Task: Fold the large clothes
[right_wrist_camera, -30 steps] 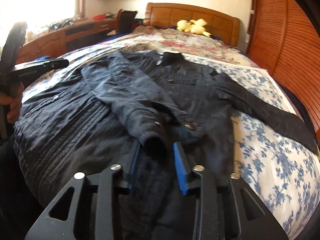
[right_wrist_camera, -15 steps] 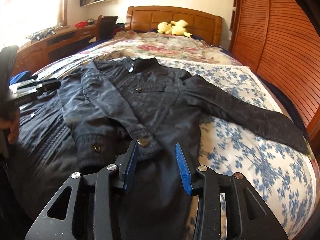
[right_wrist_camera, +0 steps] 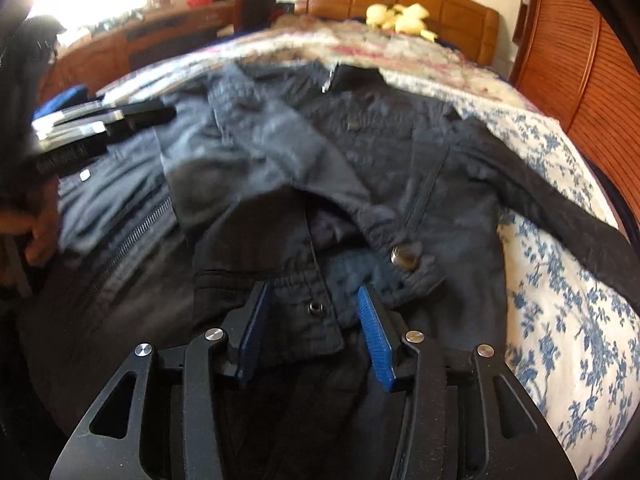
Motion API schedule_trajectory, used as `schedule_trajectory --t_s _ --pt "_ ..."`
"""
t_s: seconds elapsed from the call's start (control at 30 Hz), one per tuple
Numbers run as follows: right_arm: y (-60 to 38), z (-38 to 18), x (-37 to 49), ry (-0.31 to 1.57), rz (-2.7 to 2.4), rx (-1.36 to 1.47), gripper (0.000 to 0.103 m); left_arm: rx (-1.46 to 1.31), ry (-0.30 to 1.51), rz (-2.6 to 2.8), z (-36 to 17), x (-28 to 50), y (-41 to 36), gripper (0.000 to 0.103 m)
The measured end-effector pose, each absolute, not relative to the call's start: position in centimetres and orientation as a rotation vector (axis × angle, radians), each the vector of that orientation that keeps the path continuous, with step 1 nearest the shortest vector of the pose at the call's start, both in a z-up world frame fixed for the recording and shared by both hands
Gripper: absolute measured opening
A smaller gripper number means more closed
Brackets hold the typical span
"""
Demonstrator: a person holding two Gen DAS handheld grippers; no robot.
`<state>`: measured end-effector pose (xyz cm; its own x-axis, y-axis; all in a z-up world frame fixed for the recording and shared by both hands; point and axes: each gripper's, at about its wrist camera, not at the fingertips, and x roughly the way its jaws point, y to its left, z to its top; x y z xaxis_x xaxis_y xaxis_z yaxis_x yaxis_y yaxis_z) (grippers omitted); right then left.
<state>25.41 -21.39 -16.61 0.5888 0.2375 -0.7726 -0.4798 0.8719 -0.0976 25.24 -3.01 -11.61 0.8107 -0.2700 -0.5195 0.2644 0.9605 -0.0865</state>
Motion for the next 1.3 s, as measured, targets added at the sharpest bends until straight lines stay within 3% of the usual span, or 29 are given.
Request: schedule_trajectory --t_s 0.17,0.2,0.23,0.4,0.5,0.67,0.8,0.93,1.0,1.3 --pt "-21.2 -17.1 25.2 0.864 0.419 -0.326 0.046 -0.01 0.547 -0.297 -11.5 24.6 -2.9 0.035" --pt "-21.1 -17.1 25.1 0.866 0.426 -0.328 0.04 -0.011 0.543 -0.298 -11.4 24.4 -2.9 0.037" --pt "-21.0 -17.1 25.0 0.866 0.435 -0.333 0.025 -0.013 0.538 -0.302 -11.3 24.2 -2.8 0.038" --pt "-20.6 -16.5 24.6 0.829 0.414 -0.393 0.008 -0.016 0.534 -0.319 -11.0 23.9 -2.8 0.043" --pt "-21.2 -15.4 24.6 0.751 0.325 -0.423 0.008 -0.018 0.53 -0.333 -11.0 23.6 -2.9 0.054" --pt "-22.2 -14.2 25.5 0.723 0.283 -0.402 0.009 -0.015 0.526 -0.34 -10.9 23.3 -2.9 0.055" --pt "-23.1 -13.2 25.7 0.718 0.254 -0.371 0.021 -0.007 0.522 -0.333 -10.9 23.1 -3.0 0.055" --pt "-25.8 -12.1 26.6 0.716 0.218 -0.316 0.05 0.006 0.519 -0.33 -11.1 23.0 -3.4 0.055" --pt "-27.5 -11.7 27.2 0.722 0.19 -0.295 0.057 0.011 0.517 -0.33 -11.2 23.0 -3.5 0.055" --pt "-38.5 -10.5 30.3 0.772 -0.016 -0.265 0.061 0.019 0.527 -0.327 -11.8 23.2 -3.7 0.055"
